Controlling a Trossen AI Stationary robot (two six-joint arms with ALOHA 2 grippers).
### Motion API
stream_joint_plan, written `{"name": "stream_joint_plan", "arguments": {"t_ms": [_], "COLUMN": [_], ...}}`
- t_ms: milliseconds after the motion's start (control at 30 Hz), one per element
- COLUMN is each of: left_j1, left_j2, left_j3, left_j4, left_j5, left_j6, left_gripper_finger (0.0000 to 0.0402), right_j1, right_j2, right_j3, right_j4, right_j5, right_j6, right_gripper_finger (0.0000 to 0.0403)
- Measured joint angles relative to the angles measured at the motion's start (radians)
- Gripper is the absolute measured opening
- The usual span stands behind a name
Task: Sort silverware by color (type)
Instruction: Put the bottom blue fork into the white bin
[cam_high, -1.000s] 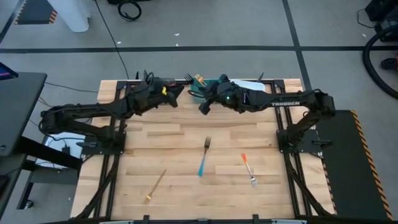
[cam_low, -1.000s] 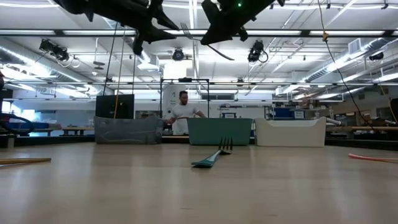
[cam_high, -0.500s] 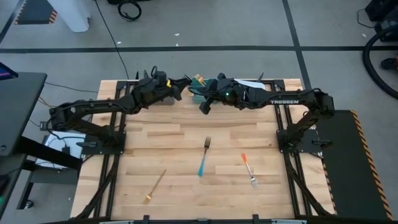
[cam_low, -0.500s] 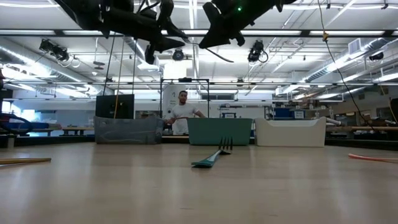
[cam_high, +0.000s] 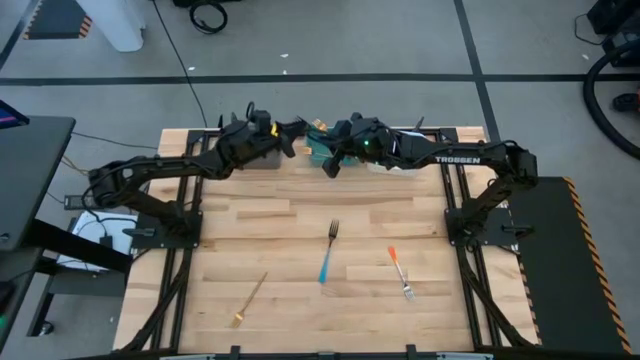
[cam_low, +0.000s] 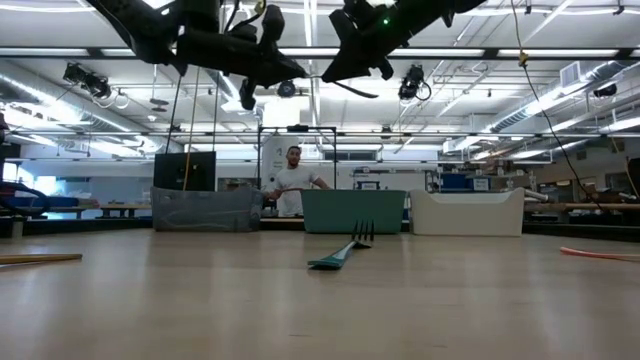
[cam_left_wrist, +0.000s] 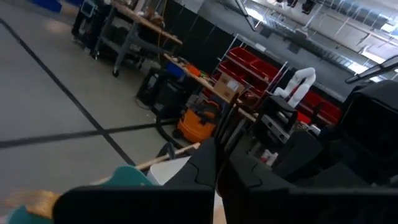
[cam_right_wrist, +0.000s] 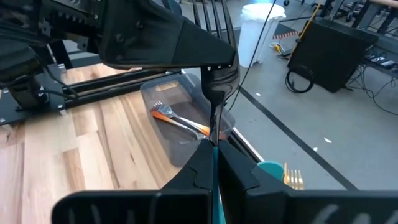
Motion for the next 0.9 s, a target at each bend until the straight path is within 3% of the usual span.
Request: {"name": "stream_joint_plan", "arguments": {"t_ms": [267, 500, 900], "left_j1": [0.007, 0.014, 0.121], "left_j2": [0.003, 0.002, -0.044], "left_j3": [0.008, 0.010, 0.010], "left_j4": [0.009, 0.014, -0.026], "left_j5": [0.004, -0.008, -0.010], "left_j6": [0.069, 0.092, 0.181], "left_gripper_finger": [0.0006, 0.0006, 0.0006], "right_j1": [-0.001, -0.021, -0.051], "right_j2": [-0.001, 0.000, -0.047], "right_j3": [0.000, 0.000, 0.000], "right_j4": [0.011, 0.033, 0.024], "right_j5": [0.001, 0.006, 0.135], "right_j6": [0.000, 0.000, -0.011], "right_gripper_finger": [0.0017, 0.0060, 0.0088]}}
